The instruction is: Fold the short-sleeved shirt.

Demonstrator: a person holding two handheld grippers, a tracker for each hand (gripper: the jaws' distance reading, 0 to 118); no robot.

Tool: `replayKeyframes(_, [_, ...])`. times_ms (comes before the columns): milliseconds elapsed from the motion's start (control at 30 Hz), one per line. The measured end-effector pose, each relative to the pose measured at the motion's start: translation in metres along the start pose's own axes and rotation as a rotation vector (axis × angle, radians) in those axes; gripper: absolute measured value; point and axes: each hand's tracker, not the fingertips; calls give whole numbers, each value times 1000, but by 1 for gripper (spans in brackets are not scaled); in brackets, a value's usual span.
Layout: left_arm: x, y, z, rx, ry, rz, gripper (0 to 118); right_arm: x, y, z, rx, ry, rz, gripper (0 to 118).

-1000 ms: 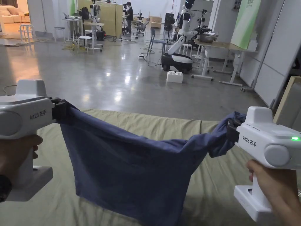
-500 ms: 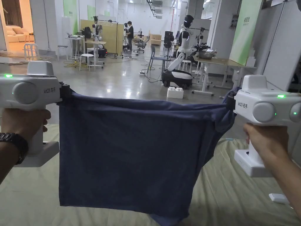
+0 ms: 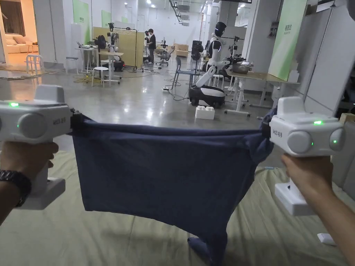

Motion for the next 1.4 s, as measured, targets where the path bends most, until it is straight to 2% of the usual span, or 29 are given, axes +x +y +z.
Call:
replayKeyframes(100, [2,-37,15,-28,-17,5,7,-7,-36,12,-30,2,20,7])
replayKeyframes(333, [-5,-130,58,-98,-57,-7,7,-9,-130,57,-150,36,-12,7])
replayKeyframes(500, [-11,-180,90,-177,-83,7,7,-20,-183,105,-184,38,37,7])
replayKeyframes(567, [-13,-197,107,-190,-79,10,7,-25,-204,125,-207,49,34,7])
replayKeyframes(700, [-18,-230,134,-229,-82,14,7,-31,-232,162,-267,71,7,7])
replayKeyframes(833, [-18,-252,167,-267,-76,26,7,-39,-251,194,-294,72,22,7])
replayKeyframes(1000, [-23,-283,197,-331,-69,42,7,-44,-279,230,-392,84,-35,7])
replayKeyframes(1033, [-23,-290,204,-346,-62,48,7,-46,-284,237,-388,81,-13,7])
replayKeyframes(1133, [-24,-311,217,-396,-64,59,7,-50,-303,255,-451,79,-16,7])
replayKeyframes(1400, [-16,-373,213,-601,-52,31,7,-62,-372,266,-622,95,-27,7])
